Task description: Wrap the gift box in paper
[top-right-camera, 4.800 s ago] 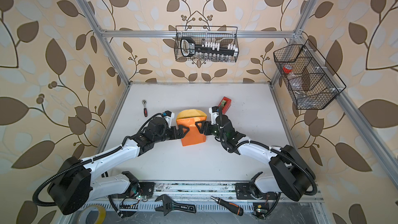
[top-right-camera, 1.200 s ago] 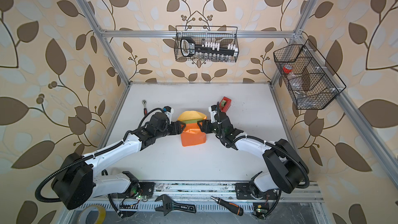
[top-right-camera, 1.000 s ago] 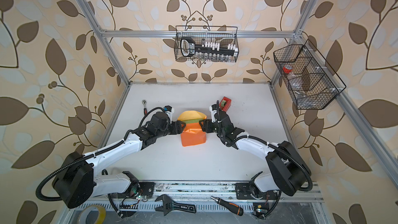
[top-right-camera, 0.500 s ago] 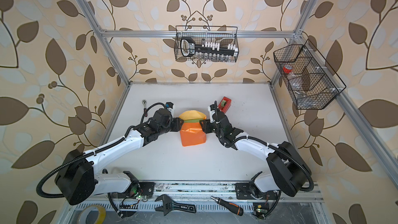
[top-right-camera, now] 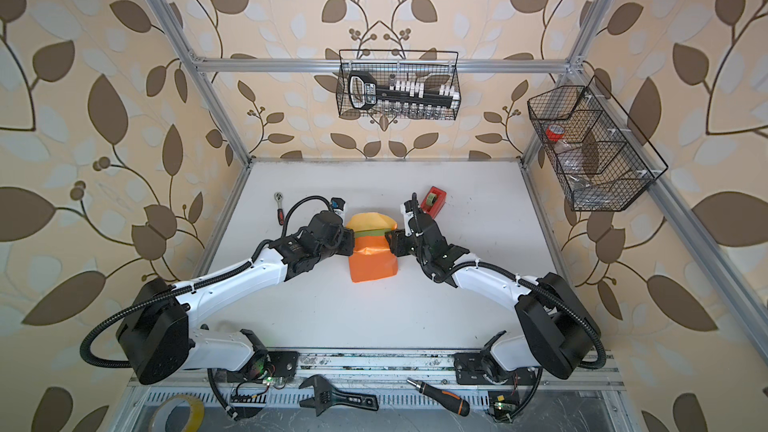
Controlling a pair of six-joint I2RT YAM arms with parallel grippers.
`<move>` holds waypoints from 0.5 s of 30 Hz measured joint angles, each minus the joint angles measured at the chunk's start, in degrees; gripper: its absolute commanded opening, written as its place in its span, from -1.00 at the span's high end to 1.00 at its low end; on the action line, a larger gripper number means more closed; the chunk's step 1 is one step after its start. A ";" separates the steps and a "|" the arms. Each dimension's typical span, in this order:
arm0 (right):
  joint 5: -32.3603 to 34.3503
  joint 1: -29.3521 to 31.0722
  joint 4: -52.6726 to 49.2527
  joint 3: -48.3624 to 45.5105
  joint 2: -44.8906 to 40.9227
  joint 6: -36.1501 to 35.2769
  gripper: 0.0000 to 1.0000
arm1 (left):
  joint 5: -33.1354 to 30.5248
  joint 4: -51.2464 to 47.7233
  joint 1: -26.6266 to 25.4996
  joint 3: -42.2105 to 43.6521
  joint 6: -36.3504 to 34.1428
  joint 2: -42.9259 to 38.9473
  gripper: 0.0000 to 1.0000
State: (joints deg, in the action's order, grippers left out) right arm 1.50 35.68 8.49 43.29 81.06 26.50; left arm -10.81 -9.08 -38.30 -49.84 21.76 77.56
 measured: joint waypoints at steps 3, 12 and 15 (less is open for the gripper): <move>0.31 0.00 -2.47 1.60 0.00 -0.72 -0.08 | -0.31 0.07 -0.02 -0.20 -0.26 0.42 0.80; 2.19 0.70 -4.81 2.82 0.09 -2.47 0.31 | -0.33 -0.17 -0.02 -0.90 -0.66 1.07 0.85; 2.80 1.46 -4.57 2.82 0.11 -2.56 0.37 | -0.26 -0.15 -0.02 -0.92 -0.66 1.09 0.86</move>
State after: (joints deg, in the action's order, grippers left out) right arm 4.29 37.15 3.92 46.11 81.17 23.94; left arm -11.07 -9.23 -38.33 -50.76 21.10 78.65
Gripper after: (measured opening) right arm 0.332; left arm 0.073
